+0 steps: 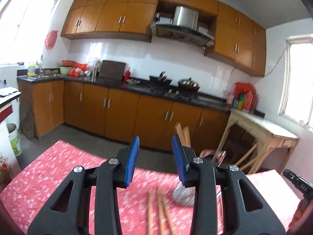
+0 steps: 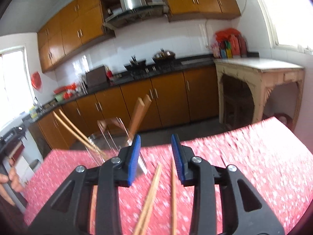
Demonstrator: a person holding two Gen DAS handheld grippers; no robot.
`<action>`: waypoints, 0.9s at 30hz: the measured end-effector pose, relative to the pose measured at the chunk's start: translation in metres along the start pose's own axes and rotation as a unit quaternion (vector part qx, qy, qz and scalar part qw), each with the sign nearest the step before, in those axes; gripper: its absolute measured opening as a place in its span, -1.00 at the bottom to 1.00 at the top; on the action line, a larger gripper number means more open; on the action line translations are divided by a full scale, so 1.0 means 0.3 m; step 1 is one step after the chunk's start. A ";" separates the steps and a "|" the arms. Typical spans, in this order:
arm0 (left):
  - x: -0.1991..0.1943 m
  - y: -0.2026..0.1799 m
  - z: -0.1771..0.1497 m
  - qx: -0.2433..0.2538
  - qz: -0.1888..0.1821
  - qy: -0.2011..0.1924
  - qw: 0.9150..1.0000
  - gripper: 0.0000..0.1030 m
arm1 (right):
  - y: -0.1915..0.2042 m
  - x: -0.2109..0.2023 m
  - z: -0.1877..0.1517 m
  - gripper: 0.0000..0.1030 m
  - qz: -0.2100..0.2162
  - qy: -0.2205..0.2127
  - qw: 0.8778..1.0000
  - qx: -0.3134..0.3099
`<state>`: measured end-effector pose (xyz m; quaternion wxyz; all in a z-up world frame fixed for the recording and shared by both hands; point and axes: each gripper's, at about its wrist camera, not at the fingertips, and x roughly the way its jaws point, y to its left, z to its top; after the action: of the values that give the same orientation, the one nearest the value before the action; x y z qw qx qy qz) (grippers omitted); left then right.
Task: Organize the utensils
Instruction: 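Open the right gripper into the wire holder while the left gripper releases its chopstick, then close the right gripper on a loose chopstick while the left gripper grasps another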
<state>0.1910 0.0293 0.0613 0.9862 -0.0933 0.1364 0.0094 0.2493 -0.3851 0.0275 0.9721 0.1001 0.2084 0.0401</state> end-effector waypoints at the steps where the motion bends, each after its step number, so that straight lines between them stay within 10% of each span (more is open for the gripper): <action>1: 0.005 0.008 -0.017 0.001 0.004 0.008 1.000 -0.30 | -0.010 0.007 -0.023 -0.35 -0.004 0.009 1.000 -0.001; 14: 0.124 0.053 -0.436 0.059 0.029 0.191 0.979 -0.30 | -0.086 0.170 -0.425 -0.35 -0.035 0.187 0.982 0.006; 27: 0.115 0.018 -0.570 0.072 0.002 0.260 0.963 -0.30 | -0.052 0.176 -0.485 -0.39 -0.048 0.213 0.975 -0.034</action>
<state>0.1784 0.0025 -0.1106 0.9208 -0.0210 0.3887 -0.0235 0.2378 -0.3681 -0.1269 0.9091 0.0460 0.4136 0.0205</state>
